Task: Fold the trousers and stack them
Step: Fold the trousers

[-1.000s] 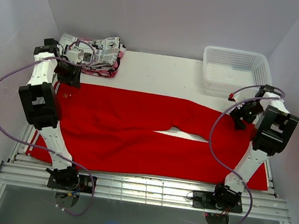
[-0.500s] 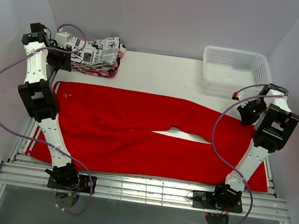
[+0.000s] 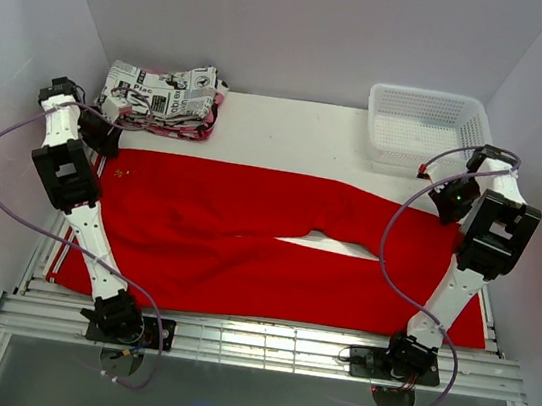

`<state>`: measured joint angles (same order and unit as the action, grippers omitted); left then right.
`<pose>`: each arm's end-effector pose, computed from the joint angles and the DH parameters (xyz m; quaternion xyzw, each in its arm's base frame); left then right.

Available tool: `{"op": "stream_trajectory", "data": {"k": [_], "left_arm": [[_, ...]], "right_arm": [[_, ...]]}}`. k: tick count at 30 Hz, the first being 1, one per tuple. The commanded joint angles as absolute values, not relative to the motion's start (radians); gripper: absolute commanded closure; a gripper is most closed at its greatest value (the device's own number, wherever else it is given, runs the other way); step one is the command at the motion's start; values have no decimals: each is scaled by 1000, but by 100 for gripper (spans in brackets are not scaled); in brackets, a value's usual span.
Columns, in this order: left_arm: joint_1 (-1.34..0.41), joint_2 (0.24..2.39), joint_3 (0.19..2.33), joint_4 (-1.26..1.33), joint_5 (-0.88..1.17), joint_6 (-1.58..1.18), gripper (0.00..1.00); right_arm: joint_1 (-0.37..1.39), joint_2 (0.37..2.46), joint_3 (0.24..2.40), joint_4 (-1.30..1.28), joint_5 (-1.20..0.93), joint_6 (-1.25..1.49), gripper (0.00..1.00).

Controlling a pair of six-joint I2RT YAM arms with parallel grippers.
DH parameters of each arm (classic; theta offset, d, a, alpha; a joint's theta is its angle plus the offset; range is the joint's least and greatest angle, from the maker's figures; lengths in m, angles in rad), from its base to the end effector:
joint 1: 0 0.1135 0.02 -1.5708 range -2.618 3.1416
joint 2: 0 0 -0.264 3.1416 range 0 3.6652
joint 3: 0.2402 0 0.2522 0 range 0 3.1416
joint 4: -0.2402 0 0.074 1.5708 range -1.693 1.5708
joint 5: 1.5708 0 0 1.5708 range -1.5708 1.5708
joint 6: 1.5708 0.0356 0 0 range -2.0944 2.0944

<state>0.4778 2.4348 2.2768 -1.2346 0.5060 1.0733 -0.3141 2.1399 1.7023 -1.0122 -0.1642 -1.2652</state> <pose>0.4437 0.2103 0.2022 0.3042 0.9154 -0.1177 0.2361 0.4039 -0.1251 0.1781 -0.4599 0.8822 0.0148 0.1006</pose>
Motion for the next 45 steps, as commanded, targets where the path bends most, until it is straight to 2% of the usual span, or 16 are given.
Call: {"op": "stream_trajectory", "data": {"k": [1, 7, 14, 17, 18, 21, 26, 29, 34, 40, 45], "left_arm": [[474, 2474, 2326, -1203, 566, 1248, 42], [472, 2560, 2280, -1172, 539, 1357, 43], [476, 2542, 2145, -1267, 462, 1405, 72], [483, 2527, 2181, -1264, 498, 1332, 95], [485, 2520, 2218, -1262, 512, 1309, 100], [491, 2473, 2253, -1211, 580, 1199, 100], [485, 2369, 2197, -881, 592, 961, 100], [476, 2318, 2154, -665, 526, 809, 100], [469, 2310, 2197, -494, 426, 669, 100], [472, 2191, 2063, -310, 472, 614, 100], [503, 2012, 1840, -139, 494, 586, 100]], "right_arm": [[-293, 2037, 1687, -1065, -103, -1336, 92], [-275, 2005, 1693, -1057, -61, -1324, 92], [-272, 2005, 1758, -1057, -67, -1304, 92], [-272, 1990, 1756, -1042, -68, -1313, 92], [-273, 1987, 1753, -1032, -60, -1319, 92], [-285, 1986, 1779, -973, -57, -1327, 92], [-293, 2057, 1913, -917, -78, -1293, 92], [-291, 2101, 2020, -919, -103, -1260, 92], [-291, 2117, 2111, -904, -144, -1238, 92], [-320, 2017, 2056, -884, -204, -1236, 92], [-408, 1887, 1991, -888, -271, -1239, 92]]}}
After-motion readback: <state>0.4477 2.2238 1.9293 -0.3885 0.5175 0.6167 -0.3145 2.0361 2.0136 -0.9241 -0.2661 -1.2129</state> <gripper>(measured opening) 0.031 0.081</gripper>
